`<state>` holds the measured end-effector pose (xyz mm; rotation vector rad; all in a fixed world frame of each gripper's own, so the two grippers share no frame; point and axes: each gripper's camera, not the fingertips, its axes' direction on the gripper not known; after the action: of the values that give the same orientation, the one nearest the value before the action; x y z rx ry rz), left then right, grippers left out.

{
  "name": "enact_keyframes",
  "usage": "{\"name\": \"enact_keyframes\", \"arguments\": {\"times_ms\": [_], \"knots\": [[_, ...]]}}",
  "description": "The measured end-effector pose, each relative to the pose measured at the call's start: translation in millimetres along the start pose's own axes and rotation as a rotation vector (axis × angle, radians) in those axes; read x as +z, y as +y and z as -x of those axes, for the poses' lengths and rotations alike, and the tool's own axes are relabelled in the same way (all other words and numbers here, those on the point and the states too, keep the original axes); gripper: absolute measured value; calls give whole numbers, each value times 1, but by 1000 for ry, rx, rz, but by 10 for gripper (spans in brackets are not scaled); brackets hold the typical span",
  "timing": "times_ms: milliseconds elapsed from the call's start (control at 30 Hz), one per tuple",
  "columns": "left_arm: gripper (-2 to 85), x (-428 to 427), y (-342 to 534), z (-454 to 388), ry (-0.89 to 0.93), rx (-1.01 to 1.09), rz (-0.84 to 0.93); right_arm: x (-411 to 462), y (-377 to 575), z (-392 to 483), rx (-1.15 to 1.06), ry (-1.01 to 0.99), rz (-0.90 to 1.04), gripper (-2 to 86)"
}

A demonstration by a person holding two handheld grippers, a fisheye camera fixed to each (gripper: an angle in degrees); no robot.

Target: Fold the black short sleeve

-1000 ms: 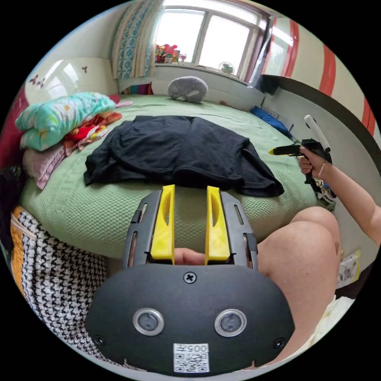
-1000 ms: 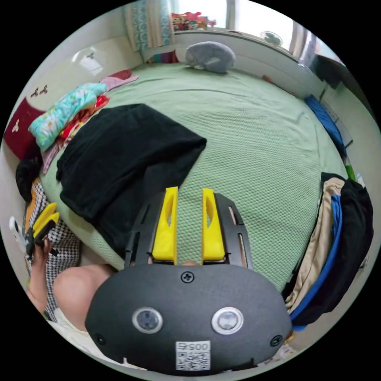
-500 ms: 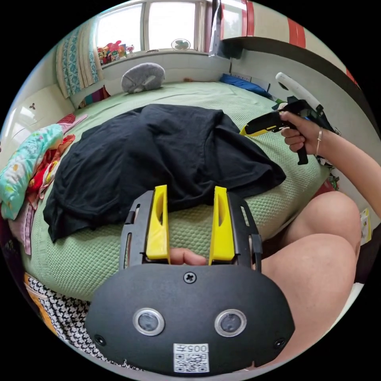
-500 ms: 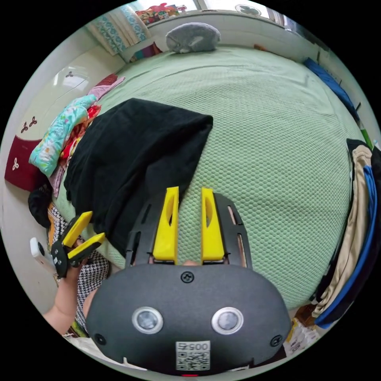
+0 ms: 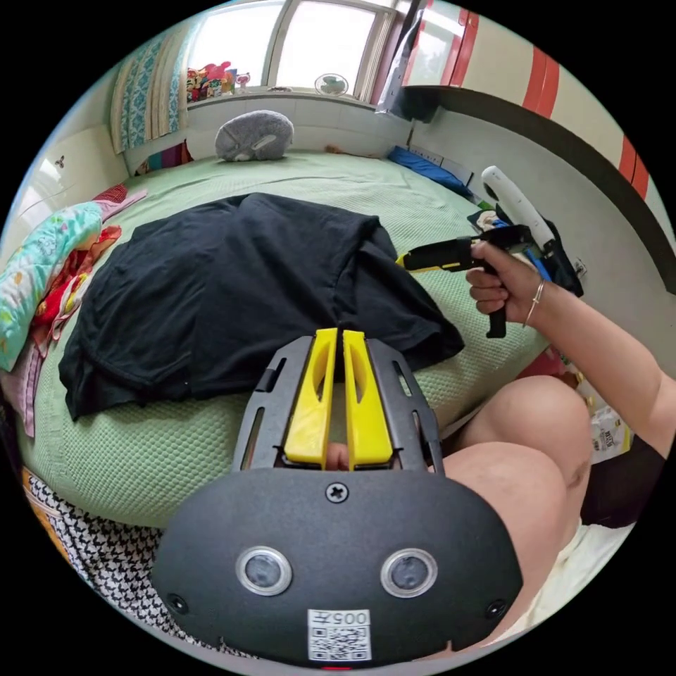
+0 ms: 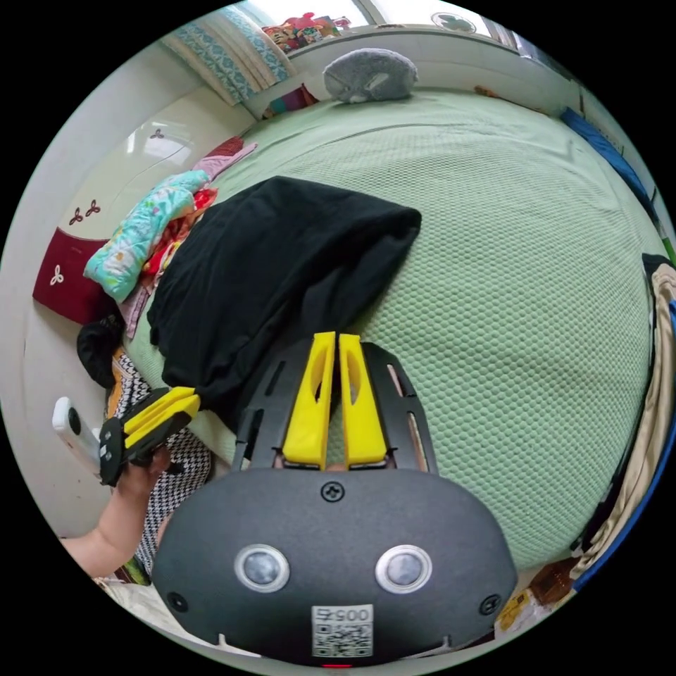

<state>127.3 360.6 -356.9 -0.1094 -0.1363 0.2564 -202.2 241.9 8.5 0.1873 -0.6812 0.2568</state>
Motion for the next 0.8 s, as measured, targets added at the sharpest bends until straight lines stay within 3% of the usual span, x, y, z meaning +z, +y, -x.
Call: {"name": "enact_keyframes", "arguments": {"times_ms": [300, 433, 633, 800], "knots": [[3, -39, -28, -41, 98, 45, -93, -75, 20, -13, 45, 16, -98, -12], [2, -60, -51, -73, 205, 109, -126, -111, 34, -4, 56, 112, -129, -12], [12, -58, -94, -142, 290, 212, -52, -175, 52, -19, 268, 298, -208, -12], [54, -67, -97, -163, 438, 230, 52, -210, 83, -30, 320, 328, -116, -10]]}}
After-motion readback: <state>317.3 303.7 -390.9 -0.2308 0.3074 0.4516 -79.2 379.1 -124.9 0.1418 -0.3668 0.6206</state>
